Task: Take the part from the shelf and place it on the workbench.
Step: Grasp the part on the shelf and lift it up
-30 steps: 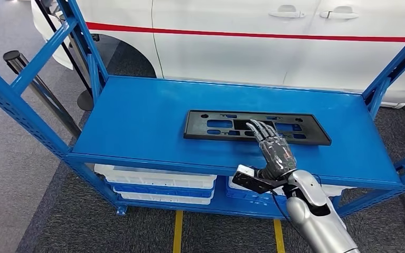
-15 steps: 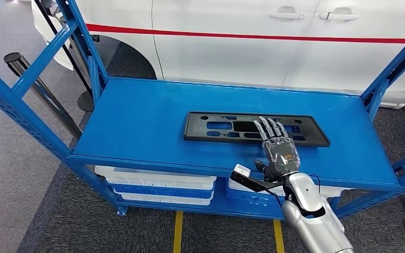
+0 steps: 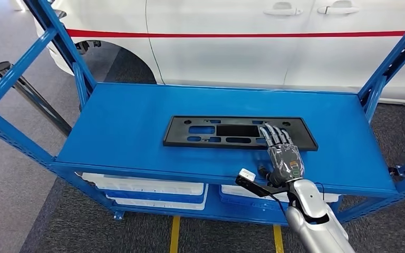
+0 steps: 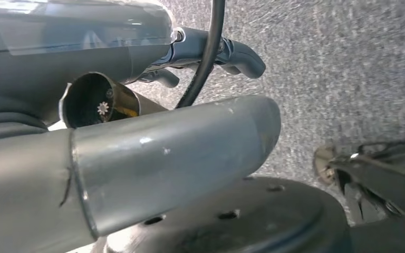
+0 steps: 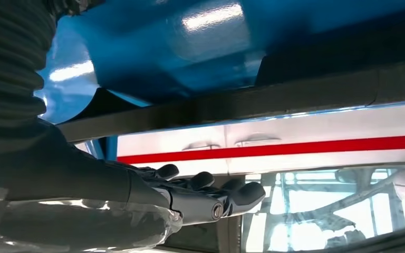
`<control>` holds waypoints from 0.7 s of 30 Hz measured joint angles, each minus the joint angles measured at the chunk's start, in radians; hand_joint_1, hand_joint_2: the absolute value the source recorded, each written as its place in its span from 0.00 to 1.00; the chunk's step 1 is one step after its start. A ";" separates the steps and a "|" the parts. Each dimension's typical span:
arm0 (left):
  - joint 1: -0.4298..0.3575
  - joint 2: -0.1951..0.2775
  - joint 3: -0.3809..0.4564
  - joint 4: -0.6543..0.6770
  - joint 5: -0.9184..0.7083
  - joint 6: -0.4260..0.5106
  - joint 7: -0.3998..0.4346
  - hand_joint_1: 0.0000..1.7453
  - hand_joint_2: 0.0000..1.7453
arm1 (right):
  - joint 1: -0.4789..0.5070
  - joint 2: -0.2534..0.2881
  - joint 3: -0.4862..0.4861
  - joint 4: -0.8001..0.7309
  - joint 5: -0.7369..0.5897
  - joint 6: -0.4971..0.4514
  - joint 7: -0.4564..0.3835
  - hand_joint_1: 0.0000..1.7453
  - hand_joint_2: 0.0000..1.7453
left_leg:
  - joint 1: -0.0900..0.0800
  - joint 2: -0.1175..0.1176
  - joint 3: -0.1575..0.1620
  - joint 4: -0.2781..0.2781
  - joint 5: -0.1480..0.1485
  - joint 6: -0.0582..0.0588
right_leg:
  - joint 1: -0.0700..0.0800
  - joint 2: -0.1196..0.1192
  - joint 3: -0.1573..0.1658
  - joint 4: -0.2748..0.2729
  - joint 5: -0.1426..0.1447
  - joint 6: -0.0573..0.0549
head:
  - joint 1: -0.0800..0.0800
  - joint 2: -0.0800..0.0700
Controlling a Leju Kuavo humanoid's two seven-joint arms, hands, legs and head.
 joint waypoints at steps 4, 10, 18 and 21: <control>0.004 0.000 0.000 0.000 0.000 -0.001 -0.001 0.00 0.00 | 0.004 0.005 0.000 -0.001 0.007 0.007 0.000 0.00 1.00 | -0.011 0.000 -0.075 0.060 0.049 0.024 | 0.016 0.003 0.018 0.000 -0.014 -0.009 | 0.000 0.000; 0.001 0.001 0.000 0.000 0.001 -0.002 -0.003 0.00 0.00 | 0.007 0.006 0.000 -0.004 0.016 0.020 0.005 0.00 1.00 | -0.037 0.000 0.004 -0.160 0.151 0.063 | 0.022 0.004 0.034 -0.011 -0.023 0.010 | 0.000 0.000; 0.001 -0.004 0.000 0.000 0.003 -0.009 0.001 0.00 0.00 | 0.013 0.012 0.002 -0.007 0.039 0.034 0.005 0.00 1.00 | -0.035 -0.004 0.029 -0.188 0.156 0.050 | 0.026 -0.004 0.065 -0.046 -0.017 -0.012 | 0.002 0.000; 0.001 -0.005 0.000 0.000 0.003 -0.010 -0.001 0.00 0.00 | 0.013 0.021 0.004 -0.005 0.046 0.037 0.005 0.00 1.00 | -0.038 -0.003 0.029 -0.188 0.155 0.053 | 0.023 -0.004 0.066 -0.050 -0.015 -0.009 | 0.002 0.000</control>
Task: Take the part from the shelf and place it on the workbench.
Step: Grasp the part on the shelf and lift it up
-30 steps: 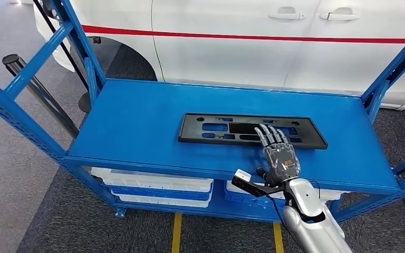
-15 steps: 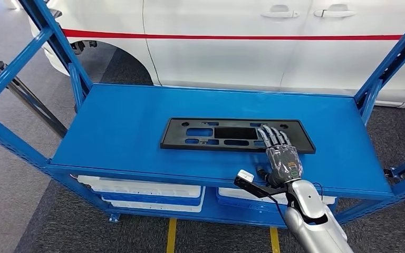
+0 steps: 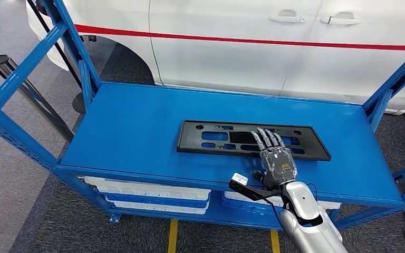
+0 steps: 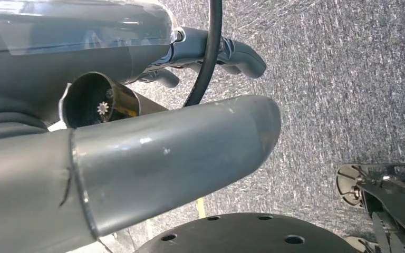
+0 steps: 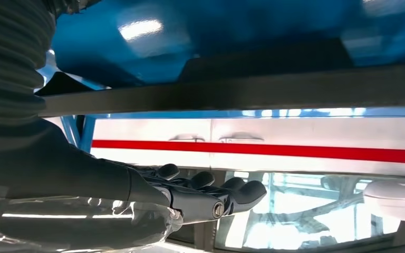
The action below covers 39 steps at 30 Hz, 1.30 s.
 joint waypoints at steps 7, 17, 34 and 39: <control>0.000 0.000 0.000 0.000 0.004 -0.002 0.000 0.00 0.00 | -0.001 0.013 0.004 0.008 0.003 0.006 0.000 0.00 1.00 | -0.002 0.000 0.000 0.000 0.000 0.003 | -0.003 0.000 0.002 -0.005 0.003 0.020 | 0.000 0.000; 0.039 -0.011 -0.043 -0.027 -0.109 -0.048 -0.058 0.00 0.00 | -0.119 0.097 -0.033 0.197 0.146 -0.043 0.118 0.00 1.00 | -0.001 0.003 0.002 0.000 0.000 0.003 | -0.001 0.001 0.001 -0.004 0.003 0.024 | 0.000 0.000; 0.038 -0.006 -0.045 -0.029 -0.124 -0.067 -0.070 0.00 0.00 | -0.337 0.151 -0.115 0.604 0.164 -0.101 0.134 1.00 1.00 | -0.001 0.002 0.002 0.000 0.002 0.003 | -0.001 0.000 0.001 -0.003 0.003 0.024 | 0.000 0.000; 0.037 -0.004 -0.039 -0.029 -0.114 -0.068 -0.069 0.00 0.00 | -0.334 0.158 -0.125 0.625 0.158 -0.114 0.104 1.00 1.00 | -0.001 0.002 0.002 0.000 0.002 0.003 | -0.001 0.000 0.001 -0.003 0.003 0.024 | 0.000 0.000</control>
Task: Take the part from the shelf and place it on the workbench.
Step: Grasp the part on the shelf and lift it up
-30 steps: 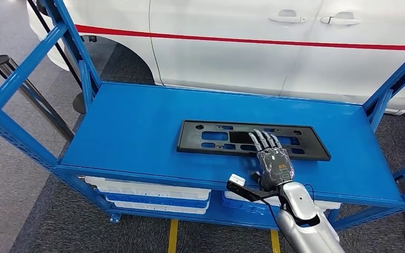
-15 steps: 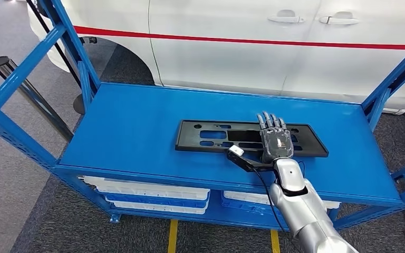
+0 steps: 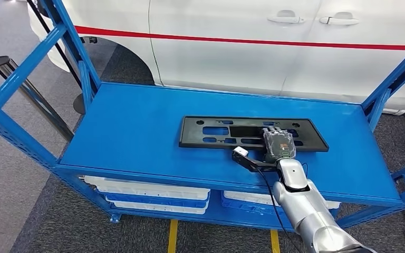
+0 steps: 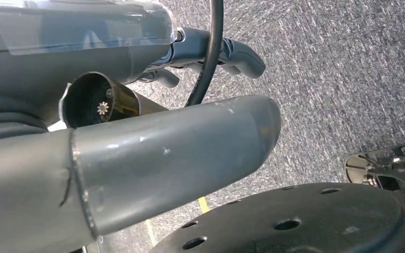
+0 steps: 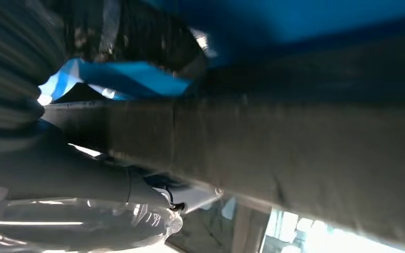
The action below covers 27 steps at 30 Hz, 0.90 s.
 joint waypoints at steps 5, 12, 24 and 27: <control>-0.001 0.002 0.019 0.000 0.015 -0.004 -0.008 0.00 0.00 | 0.017 0.007 -0.005 -0.020 -0.019 -0.001 -0.033 1.00 1.00 | 0.000 0.000 0.000 0.000 0.000 0.000 | 0.000 0.000 0.000 0.000 0.000 0.000 | 0.000 0.000; -0.001 0.005 0.050 0.000 0.039 -0.016 -0.030 0.00 0.75 | 0.066 0.010 -0.005 -0.104 -0.048 0.003 -0.064 1.00 1.00 | 0.000 0.000 0.000 0.000 0.000 0.000 | 0.000 0.000 -0.001 0.000 0.000 0.001 | 0.000 0.000; -0.001 0.006 0.101 0.000 0.065 -0.013 -0.056 0.00 1.00 | 0.184 0.004 -0.005 -0.341 -0.122 0.017 -0.113 1.00 1.00 | 0.000 0.000 -0.002 0.000 0.000 0.000 | 0.000 0.000 -0.003 0.000 0.000 0.001 | 0.000 0.000; -0.001 0.008 0.112 0.000 0.064 0.000 -0.047 0.00 1.00 | 0.214 -0.014 -0.005 -0.462 -0.167 0.031 -0.123 1.00 1.00 | 0.000 0.000 -0.003 0.000 0.000 0.000 | 0.000 0.000 -0.003 0.000 0.000 0.001 | 0.000 0.000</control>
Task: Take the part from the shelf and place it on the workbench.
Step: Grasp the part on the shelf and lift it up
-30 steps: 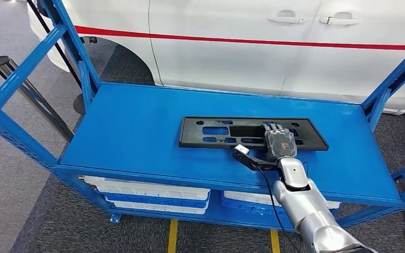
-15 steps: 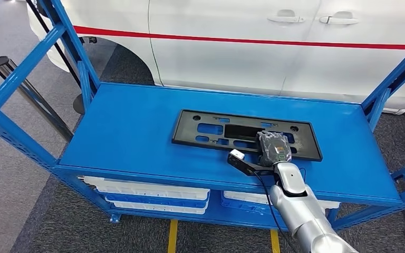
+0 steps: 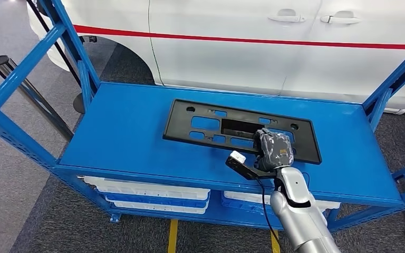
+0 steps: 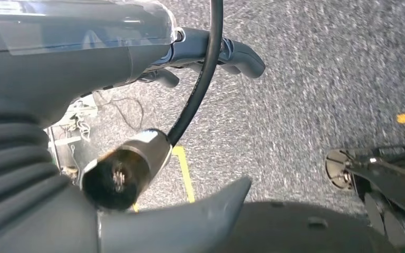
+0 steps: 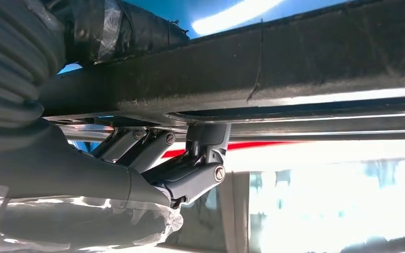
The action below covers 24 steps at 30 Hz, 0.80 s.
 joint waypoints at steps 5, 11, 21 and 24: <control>0.000 0.005 0.011 0.000 0.001 0.005 0.003 0.00 1.00 | 0.022 -0.034 0.000 -0.175 -0.028 0.027 -0.002 1.00 1.00 | 0.000 0.000 0.000 0.000 0.000 0.000 | 0.000 0.000 0.000 0.000 0.000 0.000 | 0.000 0.000; 0.000 0.007 0.034 0.000 0.019 0.007 0.007 0.00 1.00 | 0.052 -0.098 0.000 -0.373 -0.036 -0.008 -0.029 1.00 1.00 | -0.003 -0.001 -0.002 0.003 -0.002 0.004 | -0.003 0.000 0.000 -0.003 0.001 0.004 | 0.000 0.000; -0.008 0.008 0.053 0.000 0.013 0.029 0.015 0.00 1.00 | 0.133 -0.198 -0.008 -0.655 0.044 -0.028 -0.065 1.00 1.00 | 0.002 0.007 0.001 -0.023 0.021 0.031 | -0.007 0.001 -0.121 0.277 -0.141 0.020 | 0.001 0.000; -0.009 0.008 0.057 0.001 0.014 0.029 0.027 0.00 1.00 | 0.162 -0.212 -0.008 -0.681 0.059 -0.036 -0.061 1.00 1.00 | 0.004 0.006 -0.006 -0.008 0.017 0.024 | -0.015 0.000 -0.056 0.150 -0.056 0.024 | 0.001 0.000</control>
